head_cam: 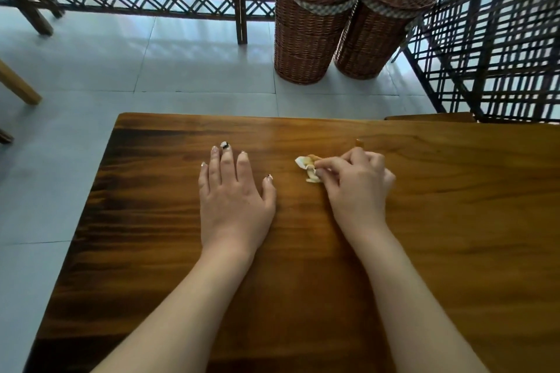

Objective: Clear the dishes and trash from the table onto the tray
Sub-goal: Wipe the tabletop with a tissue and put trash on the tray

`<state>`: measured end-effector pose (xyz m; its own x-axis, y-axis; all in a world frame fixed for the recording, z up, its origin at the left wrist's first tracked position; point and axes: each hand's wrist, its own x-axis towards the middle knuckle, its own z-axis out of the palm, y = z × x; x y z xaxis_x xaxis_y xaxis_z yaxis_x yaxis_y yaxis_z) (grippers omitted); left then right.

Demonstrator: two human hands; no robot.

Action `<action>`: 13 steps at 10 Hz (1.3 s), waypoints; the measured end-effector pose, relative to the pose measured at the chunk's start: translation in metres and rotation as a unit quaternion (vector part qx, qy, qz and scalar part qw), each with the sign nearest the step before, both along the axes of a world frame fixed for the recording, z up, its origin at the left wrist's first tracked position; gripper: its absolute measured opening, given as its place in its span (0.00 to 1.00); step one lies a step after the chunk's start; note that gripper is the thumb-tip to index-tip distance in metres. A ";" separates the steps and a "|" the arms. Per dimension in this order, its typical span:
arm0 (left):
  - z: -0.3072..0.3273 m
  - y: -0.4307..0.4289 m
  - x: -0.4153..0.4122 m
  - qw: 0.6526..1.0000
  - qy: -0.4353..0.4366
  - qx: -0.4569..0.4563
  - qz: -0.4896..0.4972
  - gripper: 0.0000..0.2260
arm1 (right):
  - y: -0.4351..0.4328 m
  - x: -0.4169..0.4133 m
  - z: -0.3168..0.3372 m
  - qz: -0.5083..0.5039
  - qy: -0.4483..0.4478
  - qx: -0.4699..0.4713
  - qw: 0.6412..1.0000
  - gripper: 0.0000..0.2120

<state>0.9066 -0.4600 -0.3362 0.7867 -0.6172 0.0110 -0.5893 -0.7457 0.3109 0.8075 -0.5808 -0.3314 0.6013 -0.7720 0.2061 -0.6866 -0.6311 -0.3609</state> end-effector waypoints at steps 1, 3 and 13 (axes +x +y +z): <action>0.001 -0.002 -0.001 1.000 -0.002 -0.004 0.000 0.27 | -0.018 -0.003 0.000 0.002 0.010 -0.005 1.000 0.08; -0.002 -0.001 -0.001 1.000 -0.003 -0.009 0.001 0.27 | -0.054 0.024 0.002 -0.058 0.018 0.011 0.998 0.09; -0.004 0.000 0.001 1.000 -0.011 -0.003 0.001 0.27 | -0.080 -0.003 0.003 -0.109 0.023 0.012 0.994 0.10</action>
<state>0.9075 -0.4596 -0.3404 0.7873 -0.6157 0.0327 -0.5950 -0.7449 0.3019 0.8041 -0.6611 -0.3282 0.4270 -0.8897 0.1618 -0.8226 -0.4564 -0.3390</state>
